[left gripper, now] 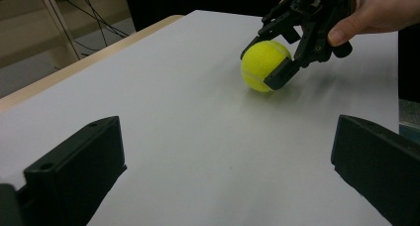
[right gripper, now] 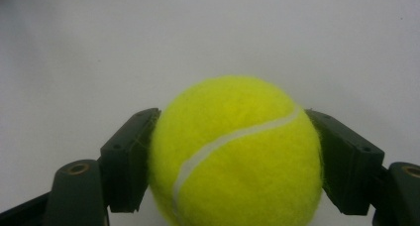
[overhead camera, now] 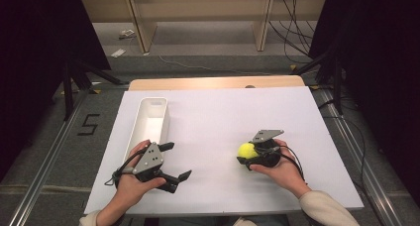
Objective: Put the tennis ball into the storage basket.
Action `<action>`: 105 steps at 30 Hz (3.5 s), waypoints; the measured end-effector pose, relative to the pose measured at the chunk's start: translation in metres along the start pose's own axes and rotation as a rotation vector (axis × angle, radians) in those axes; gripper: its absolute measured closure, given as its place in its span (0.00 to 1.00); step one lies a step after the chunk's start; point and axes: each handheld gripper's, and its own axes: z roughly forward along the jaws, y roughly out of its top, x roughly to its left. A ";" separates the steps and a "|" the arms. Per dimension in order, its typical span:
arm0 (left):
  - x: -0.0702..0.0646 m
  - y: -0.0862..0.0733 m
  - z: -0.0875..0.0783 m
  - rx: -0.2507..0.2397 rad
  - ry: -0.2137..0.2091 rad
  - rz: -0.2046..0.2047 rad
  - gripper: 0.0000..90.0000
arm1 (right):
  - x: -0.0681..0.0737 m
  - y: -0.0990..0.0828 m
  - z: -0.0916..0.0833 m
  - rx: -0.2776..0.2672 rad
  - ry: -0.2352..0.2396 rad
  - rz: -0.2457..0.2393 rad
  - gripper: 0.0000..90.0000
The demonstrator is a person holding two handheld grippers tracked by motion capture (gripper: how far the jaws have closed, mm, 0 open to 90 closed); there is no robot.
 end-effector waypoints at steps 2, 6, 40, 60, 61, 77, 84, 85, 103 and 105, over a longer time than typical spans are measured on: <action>0.000 0.000 0.000 0.000 0.000 0.000 0.00 | 0.000 0.000 0.000 -0.005 -0.002 0.000 0.29; 0.000 0.000 0.000 -0.001 -0.001 0.000 0.00 | 0.000 0.001 -0.001 -0.009 -0.002 -0.007 0.29; -0.001 0.000 0.000 -0.001 -0.002 -0.001 0.00 | -0.001 0.010 -0.013 -0.098 -0.014 -0.002 0.29; -0.002 0.001 0.000 -0.003 -0.006 0.002 0.00 | 0.000 0.019 -0.021 -0.158 -0.008 0.000 0.29; -0.002 0.001 0.000 -0.003 -0.006 0.002 0.00 | 0.000 0.020 -0.021 -0.163 -0.007 0.000 0.29; -0.002 0.001 0.000 -0.003 -0.005 0.002 0.00 | 0.002 0.029 -0.018 -0.190 -0.002 -0.003 0.29; -0.002 0.001 0.000 -0.003 -0.005 0.002 0.00 | 0.004 0.031 -0.018 -0.204 -0.004 -0.005 0.29; -0.002 0.001 0.000 -0.003 -0.005 0.002 0.00 | 0.004 0.032 -0.018 -0.206 -0.004 -0.009 0.29; -0.002 0.001 0.000 -0.004 -0.006 0.001 0.00 | 0.008 0.041 -0.014 -0.221 0.001 -0.020 0.29; -0.002 0.001 0.000 -0.004 -0.006 0.001 0.00 | 0.009 0.042 -0.014 -0.223 0.001 -0.023 0.29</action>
